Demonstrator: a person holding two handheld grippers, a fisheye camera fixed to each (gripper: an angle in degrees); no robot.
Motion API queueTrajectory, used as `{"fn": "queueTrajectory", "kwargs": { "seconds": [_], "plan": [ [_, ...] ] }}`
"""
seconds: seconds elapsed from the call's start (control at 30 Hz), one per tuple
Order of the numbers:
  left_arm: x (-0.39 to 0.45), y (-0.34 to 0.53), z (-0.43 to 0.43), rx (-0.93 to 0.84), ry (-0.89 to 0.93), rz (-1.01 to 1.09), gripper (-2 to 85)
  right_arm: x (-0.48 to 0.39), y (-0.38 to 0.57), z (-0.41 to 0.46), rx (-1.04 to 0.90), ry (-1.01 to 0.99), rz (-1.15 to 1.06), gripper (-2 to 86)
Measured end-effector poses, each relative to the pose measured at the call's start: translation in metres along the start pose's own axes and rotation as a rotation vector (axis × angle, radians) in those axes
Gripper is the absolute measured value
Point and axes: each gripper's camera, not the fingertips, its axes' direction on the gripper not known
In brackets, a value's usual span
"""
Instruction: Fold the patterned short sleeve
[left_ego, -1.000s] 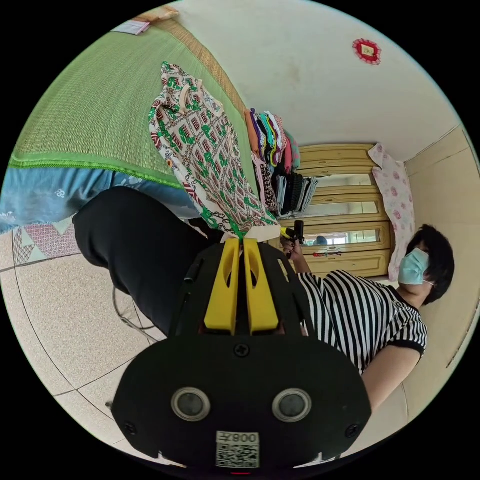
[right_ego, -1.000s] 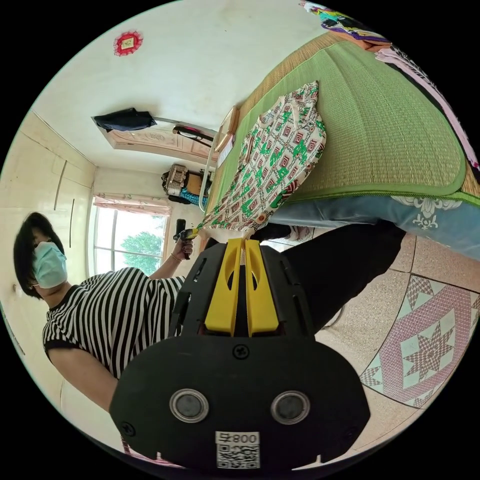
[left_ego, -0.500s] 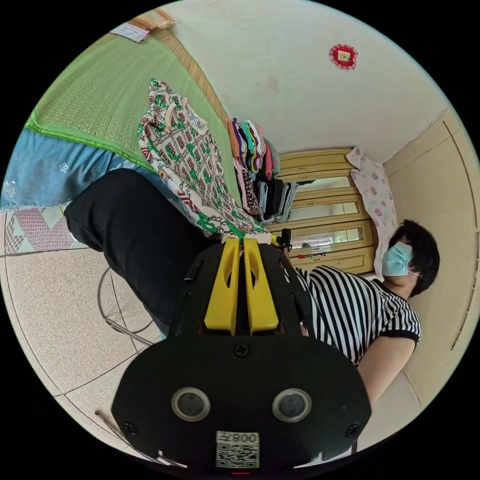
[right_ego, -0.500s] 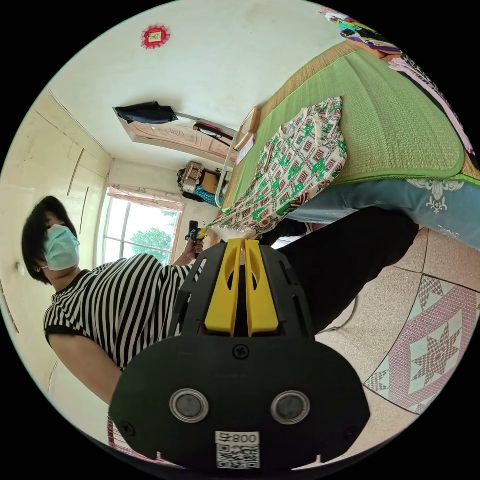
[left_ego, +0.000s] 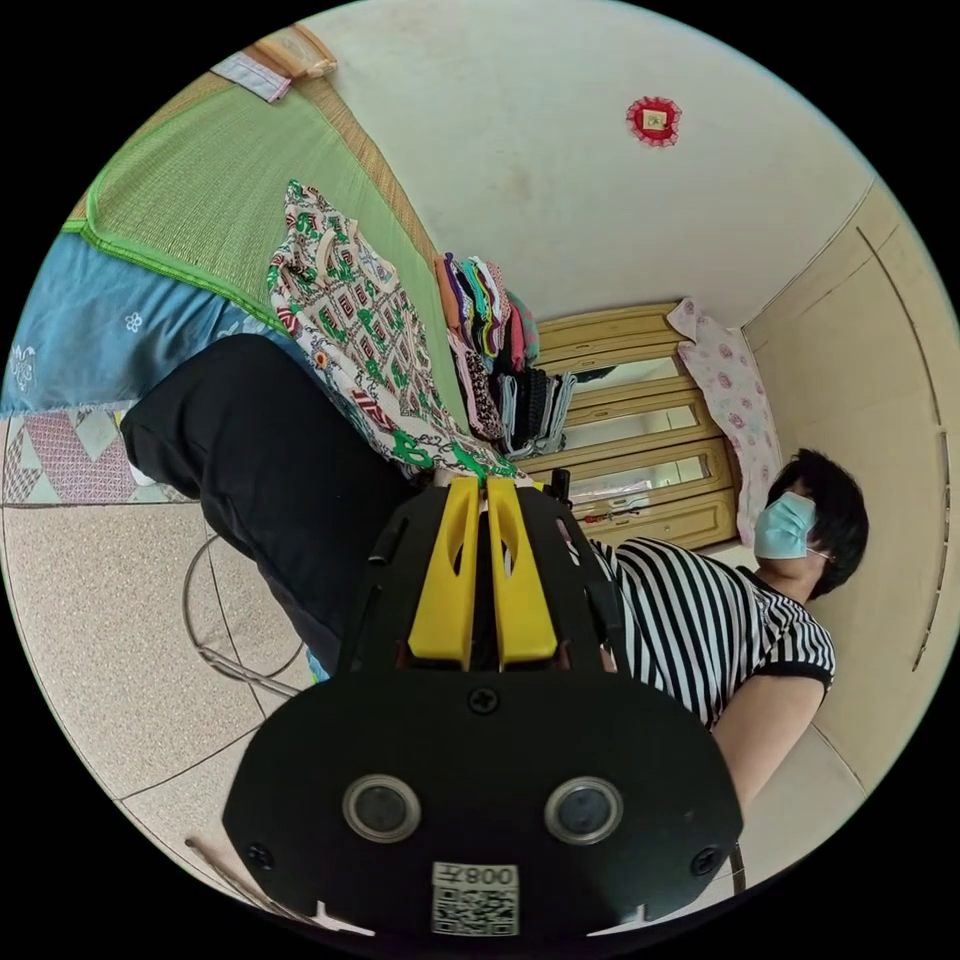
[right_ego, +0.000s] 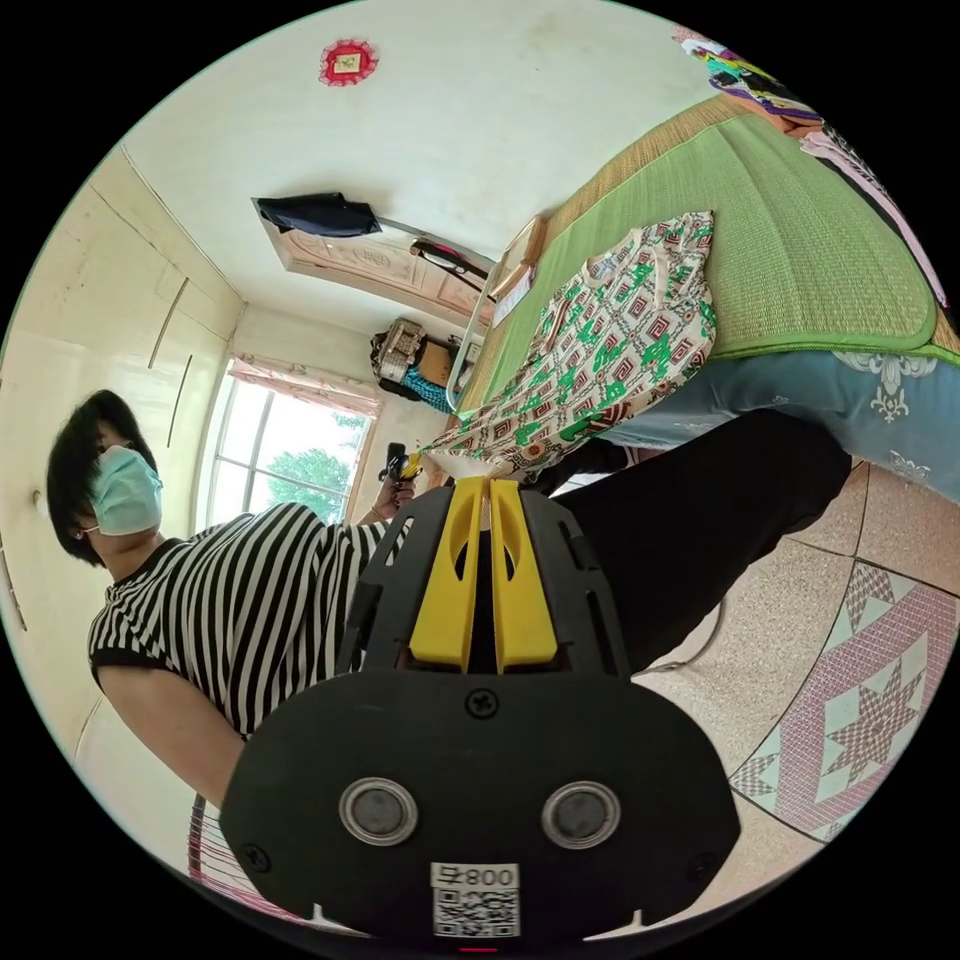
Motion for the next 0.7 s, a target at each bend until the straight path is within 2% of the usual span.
{"fn": "queueTrajectory", "kwargs": {
  "seconds": [0.7],
  "plan": [
    [-0.007,0.015,-0.022,0.056,0.049,0.039,1.3,0.001,0.03,-0.002,0.032,-0.003,-0.043,0.6]
  ]
}}
